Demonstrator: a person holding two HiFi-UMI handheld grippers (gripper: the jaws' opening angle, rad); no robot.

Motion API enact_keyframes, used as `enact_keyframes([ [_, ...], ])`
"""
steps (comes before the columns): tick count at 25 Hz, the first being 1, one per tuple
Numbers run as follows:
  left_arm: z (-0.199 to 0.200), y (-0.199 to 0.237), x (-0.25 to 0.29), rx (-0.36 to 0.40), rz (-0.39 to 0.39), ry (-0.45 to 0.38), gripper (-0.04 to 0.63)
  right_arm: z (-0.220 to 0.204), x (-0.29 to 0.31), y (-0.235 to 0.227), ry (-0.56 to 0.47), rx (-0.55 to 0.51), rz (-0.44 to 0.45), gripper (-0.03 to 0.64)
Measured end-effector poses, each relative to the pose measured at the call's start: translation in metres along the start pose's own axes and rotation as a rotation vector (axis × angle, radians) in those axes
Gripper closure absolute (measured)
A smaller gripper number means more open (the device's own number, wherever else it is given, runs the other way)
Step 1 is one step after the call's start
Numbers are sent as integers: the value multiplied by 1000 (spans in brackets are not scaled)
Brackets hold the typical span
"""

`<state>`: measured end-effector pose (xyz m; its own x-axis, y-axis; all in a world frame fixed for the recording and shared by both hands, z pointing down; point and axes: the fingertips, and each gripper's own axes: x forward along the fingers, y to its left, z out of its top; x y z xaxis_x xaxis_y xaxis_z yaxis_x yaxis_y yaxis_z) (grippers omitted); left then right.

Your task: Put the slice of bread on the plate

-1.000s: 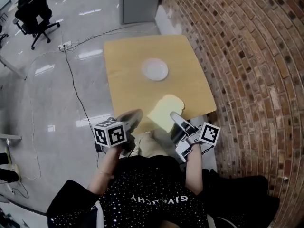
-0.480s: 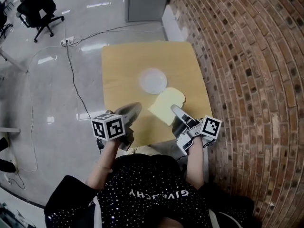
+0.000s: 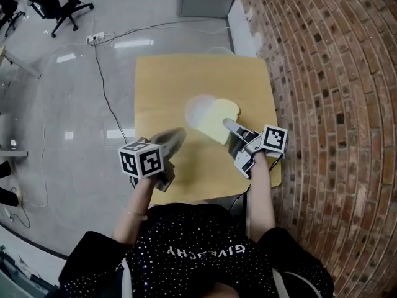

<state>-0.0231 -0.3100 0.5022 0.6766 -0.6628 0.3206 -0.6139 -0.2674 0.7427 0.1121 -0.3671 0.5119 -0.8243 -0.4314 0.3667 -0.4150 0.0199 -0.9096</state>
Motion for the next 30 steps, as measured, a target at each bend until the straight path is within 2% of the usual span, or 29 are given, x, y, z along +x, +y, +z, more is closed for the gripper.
enact_keyframes([
  [3,7,16,7,-21,31,3,583,13,36,-17,72,30,-23,520],
  [7,12,33,8,-59,70,-19,583,13,76,-25,171,81,-5,520],
  [12,14,48,3,-92,109,-33,583,11,99,-45,234,94,-53,520],
  [17,9,54,0,-118,129,-39,583,10,105,-55,253,57,-111,519],
  [20,6,53,0,-123,124,-33,583,8,105,-65,271,-10,-191,517],
  [23,6,51,2,-118,119,-29,583,11,104,-65,251,-72,-230,503],
  [24,6,50,3,-117,116,-28,583,11,104,-65,243,-108,-250,472],
  [27,5,47,4,-113,104,-26,583,8,102,-66,230,-251,-318,285],
  [29,5,46,5,-109,100,-26,583,13,100,-66,181,-387,-384,128],
  [30,5,45,4,-108,98,-26,583,17,98,-66,150,-459,-417,86],
])
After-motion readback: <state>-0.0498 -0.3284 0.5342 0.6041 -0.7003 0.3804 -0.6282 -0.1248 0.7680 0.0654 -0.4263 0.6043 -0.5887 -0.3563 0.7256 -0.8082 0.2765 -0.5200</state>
